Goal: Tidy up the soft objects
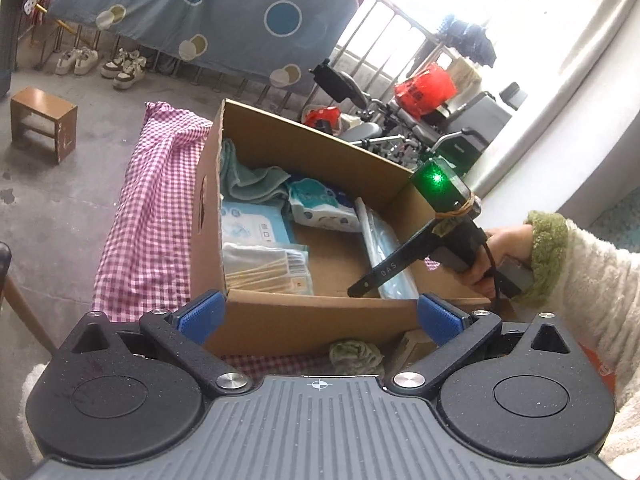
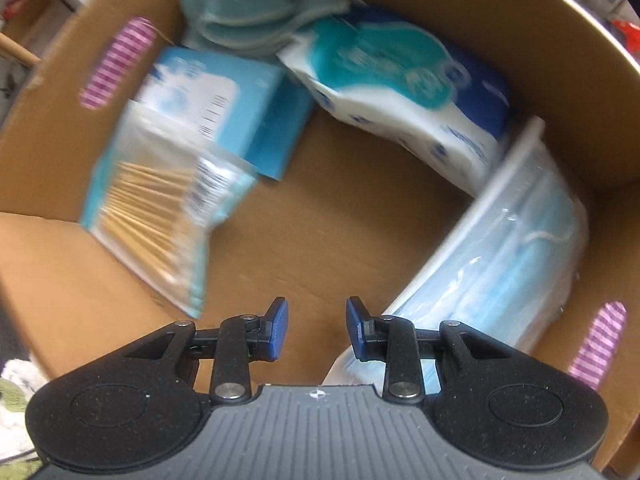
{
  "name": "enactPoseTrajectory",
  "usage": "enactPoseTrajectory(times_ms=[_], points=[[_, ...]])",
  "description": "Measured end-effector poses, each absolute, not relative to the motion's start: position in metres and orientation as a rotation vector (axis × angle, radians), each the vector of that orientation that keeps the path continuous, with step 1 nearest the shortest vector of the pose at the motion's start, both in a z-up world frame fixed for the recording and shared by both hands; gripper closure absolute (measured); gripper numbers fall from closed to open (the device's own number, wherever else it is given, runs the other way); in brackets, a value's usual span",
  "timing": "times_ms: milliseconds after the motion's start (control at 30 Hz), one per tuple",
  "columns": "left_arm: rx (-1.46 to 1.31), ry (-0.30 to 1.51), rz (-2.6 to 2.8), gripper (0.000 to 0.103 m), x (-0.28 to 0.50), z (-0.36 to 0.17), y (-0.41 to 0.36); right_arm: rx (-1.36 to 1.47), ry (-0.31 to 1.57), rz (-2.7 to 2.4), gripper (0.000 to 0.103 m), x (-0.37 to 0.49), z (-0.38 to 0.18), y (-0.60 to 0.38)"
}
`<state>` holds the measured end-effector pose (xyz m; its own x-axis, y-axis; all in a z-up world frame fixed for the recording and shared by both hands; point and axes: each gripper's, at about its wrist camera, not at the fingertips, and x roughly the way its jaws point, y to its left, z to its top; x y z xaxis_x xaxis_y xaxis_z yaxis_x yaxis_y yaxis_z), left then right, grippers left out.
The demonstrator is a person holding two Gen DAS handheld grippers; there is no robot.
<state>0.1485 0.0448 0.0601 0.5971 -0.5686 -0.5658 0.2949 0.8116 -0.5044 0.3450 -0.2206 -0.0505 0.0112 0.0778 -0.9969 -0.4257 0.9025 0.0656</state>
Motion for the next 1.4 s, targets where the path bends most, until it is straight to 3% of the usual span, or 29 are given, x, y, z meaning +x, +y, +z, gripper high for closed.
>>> enactPoseTrajectory(times_ms=[467,600,1400], points=[[-0.361,0.794,-0.531,0.000,0.147,0.045,0.054,-0.301,1.496,0.322,0.068,0.344,-0.050,-0.236],[-0.357,0.792,-0.517,0.000,0.144,0.044,0.057,-0.292,1.424,0.326,0.060,0.345,-0.033,-0.236],[-0.339,0.801,-0.493,0.000,0.138,0.045,0.058,-0.092,1.361,0.282,0.060,0.381,-0.030,-0.284]])
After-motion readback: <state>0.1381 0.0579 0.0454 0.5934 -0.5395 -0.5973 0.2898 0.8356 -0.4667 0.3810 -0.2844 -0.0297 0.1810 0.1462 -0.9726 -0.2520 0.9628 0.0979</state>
